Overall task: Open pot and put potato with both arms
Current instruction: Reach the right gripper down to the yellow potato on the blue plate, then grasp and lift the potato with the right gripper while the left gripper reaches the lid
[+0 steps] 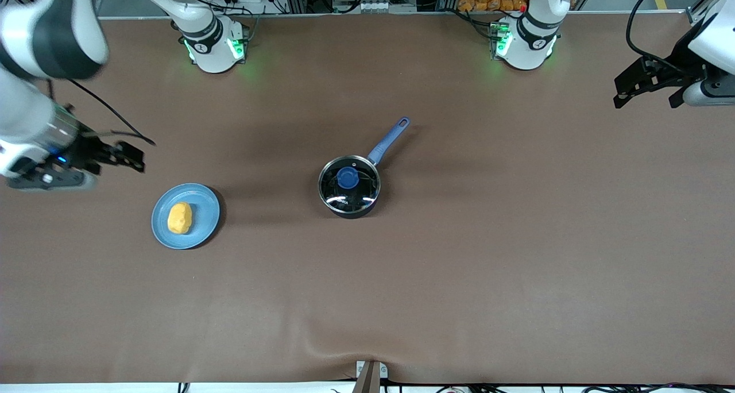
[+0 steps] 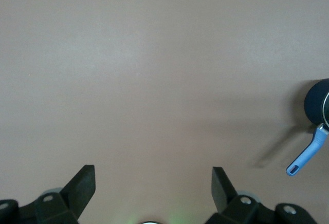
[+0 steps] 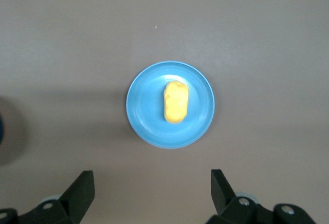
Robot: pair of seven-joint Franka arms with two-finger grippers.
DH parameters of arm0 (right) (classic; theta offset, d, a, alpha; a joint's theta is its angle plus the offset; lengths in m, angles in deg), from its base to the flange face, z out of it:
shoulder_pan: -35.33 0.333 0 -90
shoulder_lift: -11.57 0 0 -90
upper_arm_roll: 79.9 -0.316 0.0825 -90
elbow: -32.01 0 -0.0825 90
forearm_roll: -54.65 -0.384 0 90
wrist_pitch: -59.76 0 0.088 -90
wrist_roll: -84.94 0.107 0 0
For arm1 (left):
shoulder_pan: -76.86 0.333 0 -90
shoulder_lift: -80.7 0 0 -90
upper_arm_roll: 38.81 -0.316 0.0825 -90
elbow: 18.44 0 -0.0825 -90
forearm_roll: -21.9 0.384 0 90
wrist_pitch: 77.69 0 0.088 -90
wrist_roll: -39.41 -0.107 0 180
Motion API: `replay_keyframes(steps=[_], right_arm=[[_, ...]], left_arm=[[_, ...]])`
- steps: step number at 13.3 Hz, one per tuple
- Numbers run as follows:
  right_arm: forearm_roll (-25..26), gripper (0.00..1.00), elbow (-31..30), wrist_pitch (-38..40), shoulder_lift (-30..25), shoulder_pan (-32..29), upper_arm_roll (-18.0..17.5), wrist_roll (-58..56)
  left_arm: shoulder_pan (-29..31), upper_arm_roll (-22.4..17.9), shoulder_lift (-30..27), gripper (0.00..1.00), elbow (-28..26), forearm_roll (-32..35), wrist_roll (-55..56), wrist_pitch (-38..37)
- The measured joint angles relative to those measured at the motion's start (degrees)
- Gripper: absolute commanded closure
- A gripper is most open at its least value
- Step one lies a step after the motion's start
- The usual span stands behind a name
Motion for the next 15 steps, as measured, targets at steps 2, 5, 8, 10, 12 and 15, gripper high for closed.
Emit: replay_keyframes(steps=[2, 5, 8, 10, 12, 15], right_arm=[[0.03, 0.0, -5.2, -6.85, 3.14, -0.77, 0.01, -0.59], [0.04, 0.0, -6.53, -13.18, 10.37, -2.61, 0.08, -1.81], [0.04, 0.0, -6.57, -18.51, 16.67, -3.15, 0.09, -2.12], [0.04, 0.0, -6.55, -22.66, 20.18, -3.13, -0.03, -2.13], [0.04, 0.0, -6.53, -25.36, 22.72, -3.1, -0.16, -2.13], [0.04, 0.0, -6.44, -27.89, 24.56, -3.07, -0.22, -2.13]], left_arm=[[0.0, 0.0, 0.03, 0.0, 0.05, 0.0, 0.0, -0.03], [-0.02, 0.02, 0.14, 0.0, 0.05, 0.0, 0.0, -0.07], [-0.32, 0.28, 0.65, 0.0, 0.07, -0.07, 0.16, -0.08], [-0.77, 1.05, 1.27, 0.0, 0.11, -0.24, 2.03, -0.08], [-1.24, 2.8, 2.73, 0.0, 0.63, -0.3, 5.63, -0.02], [-1.64, 6.19, 5.76, 0.0, 2.63, -0.31, 9.72, 0.03]])
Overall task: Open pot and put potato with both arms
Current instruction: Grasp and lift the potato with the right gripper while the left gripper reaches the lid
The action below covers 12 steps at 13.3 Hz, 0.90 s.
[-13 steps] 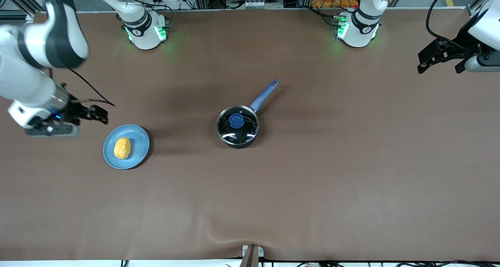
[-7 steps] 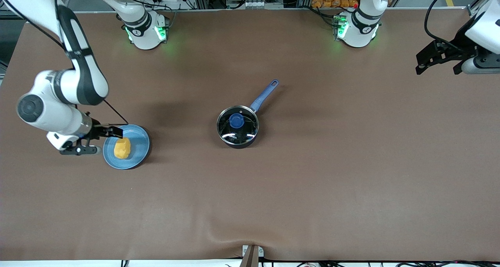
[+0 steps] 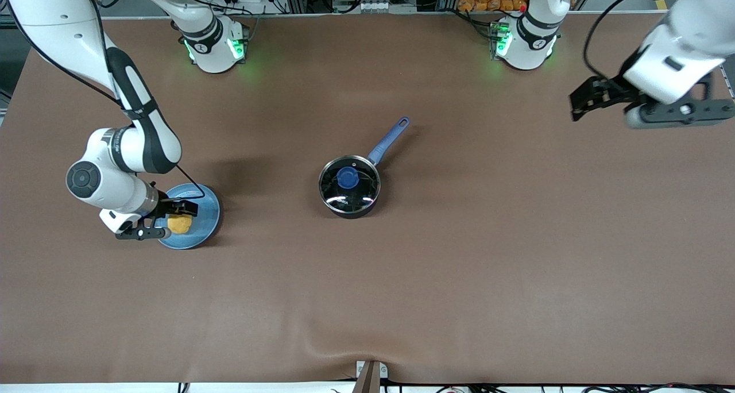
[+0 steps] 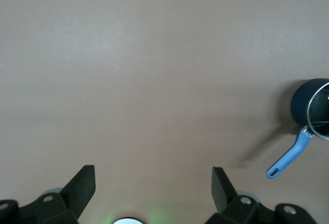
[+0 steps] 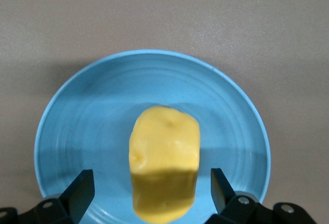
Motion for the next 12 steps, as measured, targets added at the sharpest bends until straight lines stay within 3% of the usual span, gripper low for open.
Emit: replay_keyframes(steps=[1, 2, 3, 4, 5, 9, 12], right_arm=[[0.0, 0.0, 0.01, -0.98, 0.64, 0.0, 0.01, 0.0], [0.0, 0.15, 0.03, -1.86, 1.36, 0.0, 0.02, 0.0], [0.0, 0.6, 0.07, -2.5, 2.02, -0.01, 0.03, 0.0], [0.0, 0.94, 0.11, -2.88, 2.53, -0.01, 0.04, 0.0], [0.0, 1.0, 0.19, -3.02, 2.79, -0.01, 0.04, 0.0], [0.0, 1.0, 1.81, -0.26, 1.67, 0.01, -0.03, 0.0], [0.0, 1.0, 6.76, 14.96, -4.76, 0.12, -0.54, 0.0]], left_arm=[[-0.06, 1.35, 1.24, 0.0, 1.01, 0.0, 1.2, 0.01], [-0.11, 2.53, 2.35, 0.0, 1.75, 0.0, 1.98, 0.02], [-0.13, 3.68, 3.44, 0.0, 2.26, 0.0, 2.97, 0.19], [-0.2, 4.68, 4.45, 0.0, 2.54, 0.0, 4.06, 0.92], [-0.55, 5.41, 5.42, 0.0, 2.65, -0.01, 5.43, 2.11], [-6.01, 6.07, 10.15, 0.0, 4.09, -0.02, 14.64, 6.99], [-10.85, 6.0, 15.13, 0.0, 7.36, -0.02, 20.32, 7.81]])
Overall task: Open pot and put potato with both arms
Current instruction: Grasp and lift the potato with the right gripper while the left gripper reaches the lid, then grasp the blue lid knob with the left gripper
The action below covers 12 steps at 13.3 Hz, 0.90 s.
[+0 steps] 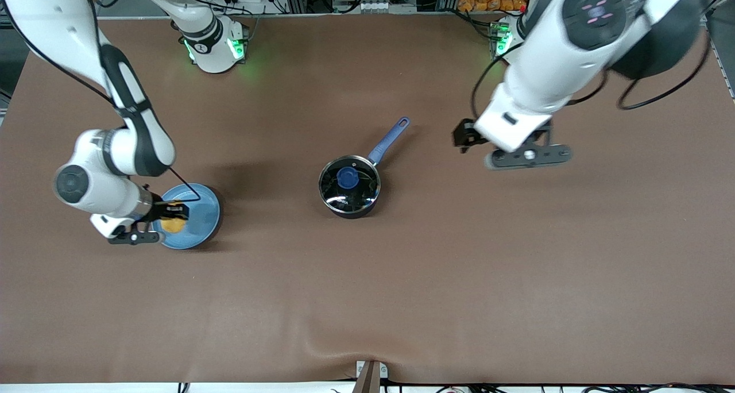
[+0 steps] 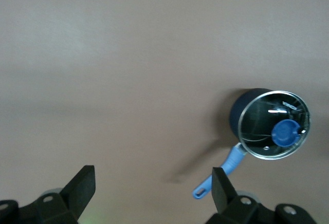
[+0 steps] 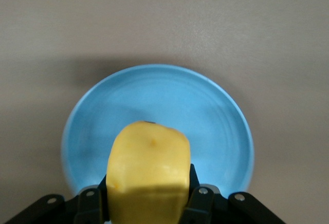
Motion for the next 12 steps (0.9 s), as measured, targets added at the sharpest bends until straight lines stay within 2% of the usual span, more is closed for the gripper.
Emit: replay_keyframes(steps=[3, 6, 8, 12], right_arm=[[-0.03, 1.0, 8.08, 17.76, -7.68, 0.07, -0.35, 0.01], [-0.08, 1.0, 16.18, 30.92, -12.22, 0.32, -0.61, 0.07], [-0.12, 1.0, 18.76, 34.62, -15.19, 1.11, -0.78, 0.21], [-0.12, 1.0, 19.18, 35.52, -20.2, 3.2, -0.96, 0.51]], left_arm=[[-3.86, -0.08, 4.17, 0.0, 1.9, 0.0, 7.93, 3.3], [-7.39, -0.16, 7.44, 0.0, 2.5, 0.0, 15.59, 6.98], [-9.88, -0.22, 9.38, 0.0, 2.64, 0.0, 20.75, 9.82], [-14.79, -1.52, 14.02, 0.0, 2.71, 1.5, 25.34, 16.13]])
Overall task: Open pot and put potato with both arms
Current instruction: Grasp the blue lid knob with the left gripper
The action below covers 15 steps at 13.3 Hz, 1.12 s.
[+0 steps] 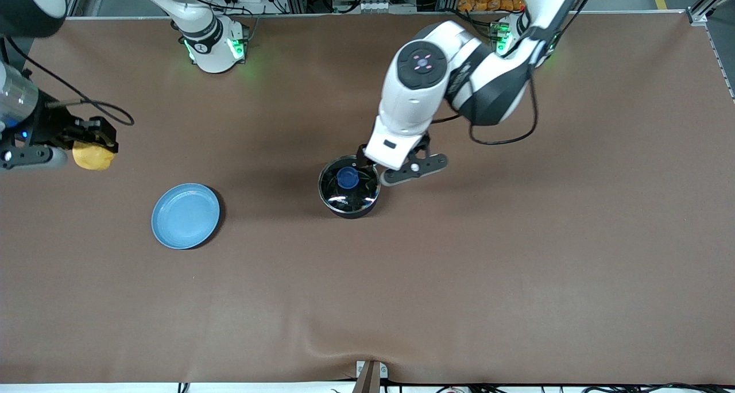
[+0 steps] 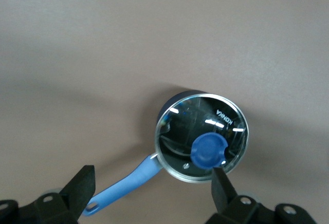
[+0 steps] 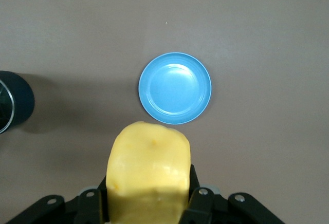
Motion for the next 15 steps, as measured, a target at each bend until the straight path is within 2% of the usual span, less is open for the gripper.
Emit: replay_keyframes(steps=[5, 7, 15], right_arm=[[0.0, 1.0, -0.22, -0.62, 0.09, 0.65, 0.09, 0.03], [0.0, 1.0, -0.23, -0.62, 0.09, 0.65, 0.12, 0.03], [0.0, 1.0, -0.26, -0.58, 0.09, 0.6, 0.53, 0.04]], left_arm=[[-11.68, -9.19, 7.46, 0.0, 2.31, 0.43, 5.14, 6.14], [-14.09, -10.36, 10.02, 0.0, 3.6, 0.47, 6.27, 8.37], [-16.39, -11.9, 14.58, 0.0, 4.58, 0.49, 6.36, 12.31]])
